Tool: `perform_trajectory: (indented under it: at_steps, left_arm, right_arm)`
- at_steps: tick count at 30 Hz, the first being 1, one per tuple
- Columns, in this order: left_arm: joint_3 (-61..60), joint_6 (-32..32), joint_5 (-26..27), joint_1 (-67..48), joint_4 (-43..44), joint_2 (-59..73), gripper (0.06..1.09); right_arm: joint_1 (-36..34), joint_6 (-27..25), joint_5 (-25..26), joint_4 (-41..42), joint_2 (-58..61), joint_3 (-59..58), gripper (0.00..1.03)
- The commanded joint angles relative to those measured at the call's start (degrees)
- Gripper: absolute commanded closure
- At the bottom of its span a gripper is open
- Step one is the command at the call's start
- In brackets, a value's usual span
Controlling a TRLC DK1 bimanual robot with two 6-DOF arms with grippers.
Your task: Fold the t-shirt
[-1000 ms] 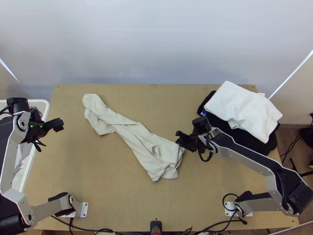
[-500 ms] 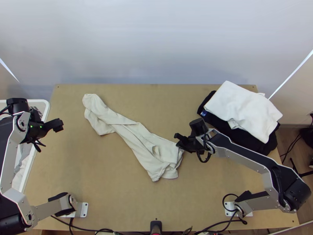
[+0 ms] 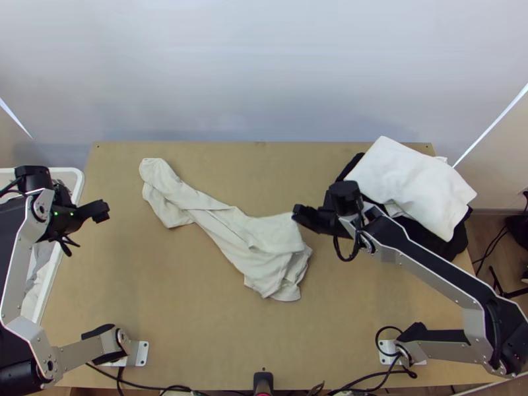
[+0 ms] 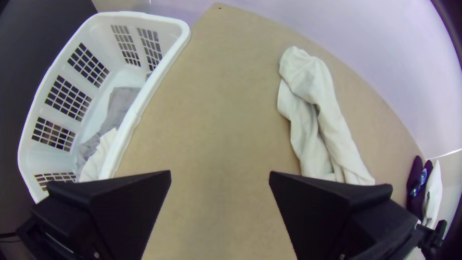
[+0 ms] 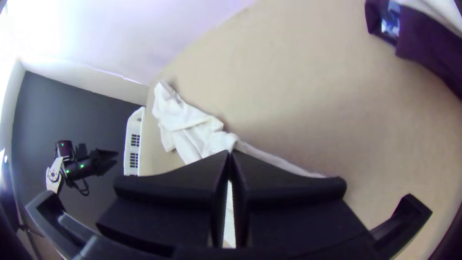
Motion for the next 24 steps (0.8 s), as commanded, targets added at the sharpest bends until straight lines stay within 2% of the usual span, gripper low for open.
perform_trajectory:
  at_steps: [1, 10, 15, 16, 19, 20, 23, 24]
  left_arm:
    - [-0.58, -0.73, -0.05, -1.00, 0.73, 0.09, 0.10]
    - [-0.58, -0.37, -0.05, -0.91, 1.00, 0.53, 0.10]
    - [-0.84, -0.99, -0.05, -2.14, 1.26, 1.06, 0.10]
    - [-1.01, -0.99, -0.05, -2.32, 1.35, 1.06, 0.10]
    - [-1.19, -1.17, -0.05, -2.41, 1.44, 0.89, 0.10]
    - [-1.37, -0.99, -0.14, -2.32, 1.44, 0.71, 0.10]
    - [-2.07, -0.02, -0.14, -1.00, 1.44, 0.53, 0.10]
    - [-2.33, 0.15, -0.14, -0.56, 1.44, 0.53, 0.10]
  right_arm:
    - [-2.53, -8.35, 7.21, 9.31, 2.07, 1.69, 1.00]
    - [-5.52, -10.72, 8.88, 13.53, 7.61, 8.37, 1.00]
    - [-5.52, -14.06, 11.26, 18.71, 16.31, 10.13, 1.00]
    - [-5.52, -15.11, 11.96, 19.68, 18.07, 10.48, 0.92]
    - [-5.52, -17.05, 12.57, 19.77, 20.18, 11.54, 0.28]
    - [-5.69, -17.13, 12.84, 19.50, 19.56, 11.54, 0.17]
    - [-6.48, -16.61, 13.98, 17.74, 13.94, 10.92, 0.15]
    - [-6.84, -16.08, 13.98, 14.84, 11.91, 11.36, 0.15]
